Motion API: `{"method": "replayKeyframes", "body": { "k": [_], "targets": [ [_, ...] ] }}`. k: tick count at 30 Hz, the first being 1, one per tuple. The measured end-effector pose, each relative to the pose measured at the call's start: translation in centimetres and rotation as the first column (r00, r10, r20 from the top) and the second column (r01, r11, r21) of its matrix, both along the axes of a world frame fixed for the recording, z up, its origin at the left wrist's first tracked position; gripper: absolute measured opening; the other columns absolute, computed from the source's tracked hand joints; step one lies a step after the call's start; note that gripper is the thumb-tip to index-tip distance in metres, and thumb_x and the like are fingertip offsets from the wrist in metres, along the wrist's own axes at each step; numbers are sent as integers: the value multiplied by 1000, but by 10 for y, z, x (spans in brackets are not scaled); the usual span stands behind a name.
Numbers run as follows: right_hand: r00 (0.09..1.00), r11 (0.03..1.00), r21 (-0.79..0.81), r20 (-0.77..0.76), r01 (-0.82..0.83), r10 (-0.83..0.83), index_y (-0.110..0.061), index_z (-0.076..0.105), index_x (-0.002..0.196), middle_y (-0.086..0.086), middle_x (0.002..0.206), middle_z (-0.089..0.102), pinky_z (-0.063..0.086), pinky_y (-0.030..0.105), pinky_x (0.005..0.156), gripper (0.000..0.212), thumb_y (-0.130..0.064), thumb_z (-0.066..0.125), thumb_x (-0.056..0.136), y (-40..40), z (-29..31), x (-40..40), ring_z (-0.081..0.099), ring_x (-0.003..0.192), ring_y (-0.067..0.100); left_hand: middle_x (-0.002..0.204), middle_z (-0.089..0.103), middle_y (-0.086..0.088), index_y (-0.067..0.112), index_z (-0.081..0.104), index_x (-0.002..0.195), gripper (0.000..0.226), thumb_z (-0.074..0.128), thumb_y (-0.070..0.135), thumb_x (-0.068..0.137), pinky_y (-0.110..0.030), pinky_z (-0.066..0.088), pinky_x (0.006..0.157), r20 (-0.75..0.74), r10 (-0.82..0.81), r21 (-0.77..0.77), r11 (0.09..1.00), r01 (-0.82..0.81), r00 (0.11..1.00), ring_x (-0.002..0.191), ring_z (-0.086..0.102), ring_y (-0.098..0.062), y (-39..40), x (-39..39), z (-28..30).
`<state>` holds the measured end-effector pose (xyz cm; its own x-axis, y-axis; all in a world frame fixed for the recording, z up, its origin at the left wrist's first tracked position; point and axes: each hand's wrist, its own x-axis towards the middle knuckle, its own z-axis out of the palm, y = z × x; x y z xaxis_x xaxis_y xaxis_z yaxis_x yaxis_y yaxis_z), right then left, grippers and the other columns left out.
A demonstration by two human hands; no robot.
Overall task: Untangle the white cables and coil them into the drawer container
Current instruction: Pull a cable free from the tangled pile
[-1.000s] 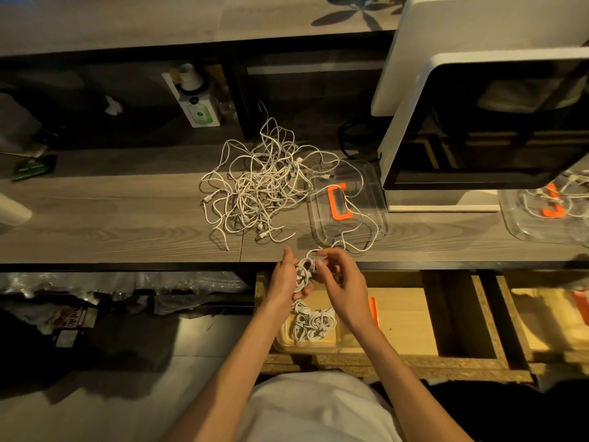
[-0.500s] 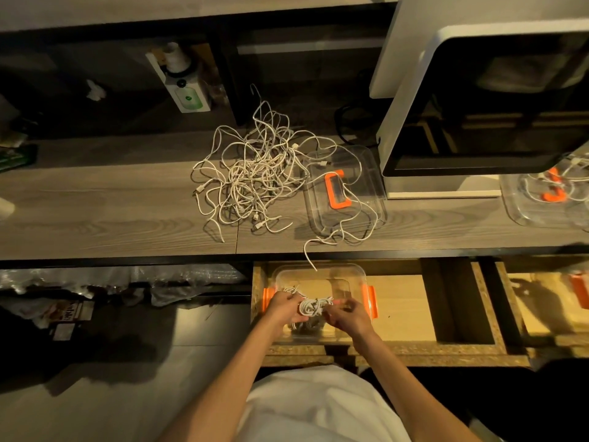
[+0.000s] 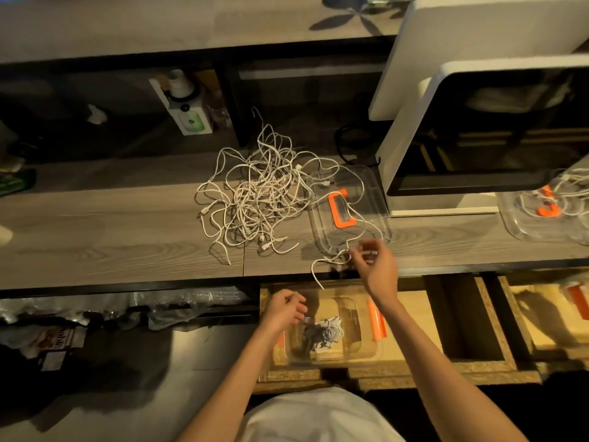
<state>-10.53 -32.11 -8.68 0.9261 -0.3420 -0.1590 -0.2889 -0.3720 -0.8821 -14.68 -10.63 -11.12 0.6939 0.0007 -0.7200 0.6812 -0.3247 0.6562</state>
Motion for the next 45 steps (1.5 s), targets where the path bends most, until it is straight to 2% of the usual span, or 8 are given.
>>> {"method": "replayKeyframes", "body": {
  "k": [4,9,13,19,26,32,38,45],
  "targets": [
    [998,994,-112,-65,14,-21,-13,55,133,-2,120,58,48,13,68,47,-29,76,93,-7,15,56,62,92,7,92,72,-10,7,65,107,25,43,18,108,-18,49,60,75,-59,1,998,59,995,72,64,-14,6,17,17],
    [995,995,-95,-97,26,-36,-15,56,117,-4,102,62,48,13,65,31,-17,75,93,-5,31,90,61,82,2,91,73,-7,8,66,107,24,44,19,107,-17,49,61,160,-137,29,991,134,978,70,64,-11,20,42,40],
    [990,977,-184,-114,-106,86,-19,69,99,6,92,75,62,46,82,11,-29,72,96,1,42,102,74,84,22,94,73,-7,10,65,106,21,45,18,107,-17,50,62,239,-203,41,979,198,950,72,66,-10,35,74,69],
    [984,971,-237,159,-37,77,-16,76,103,-2,87,75,50,12,68,14,-28,68,99,16,138,120,67,74,4,98,69,3,17,61,110,13,52,24,104,-16,49,57,464,-341,247,936,250,818,73,65,-11,42,134,139],
    [907,990,-117,403,-82,123,-9,74,112,-8,93,76,57,14,73,21,-24,65,101,19,278,142,73,84,-1,124,56,-3,14,54,130,41,69,25,94,-31,52,91,763,-415,373,909,187,496,111,59,-18,21,217,219],
    [872,964,144,472,-224,132,4,69,118,17,113,75,58,28,96,27,-17,62,102,22,350,142,73,108,19,152,45,-9,20,27,156,79,73,26,92,-43,44,110,704,-516,409,856,316,488,135,48,-27,-1,263,229],
    [884,743,612,463,-271,-59,2,63,118,20,121,71,59,38,98,23,-14,53,104,13,384,141,70,114,32,99,70,-5,20,65,107,13,57,13,99,-33,51,81,640,-623,457,779,429,449,86,65,-17,1,280,201],
    [893,666,736,373,-120,-251,-9,62,100,10,95,68,63,30,77,15,-13,50,107,-18,391,146,71,88,21,86,65,1,23,66,93,26,43,20,106,-30,48,61,511,-644,597,742,304,569,72,62,-14,39,296,174]
  ]
}}
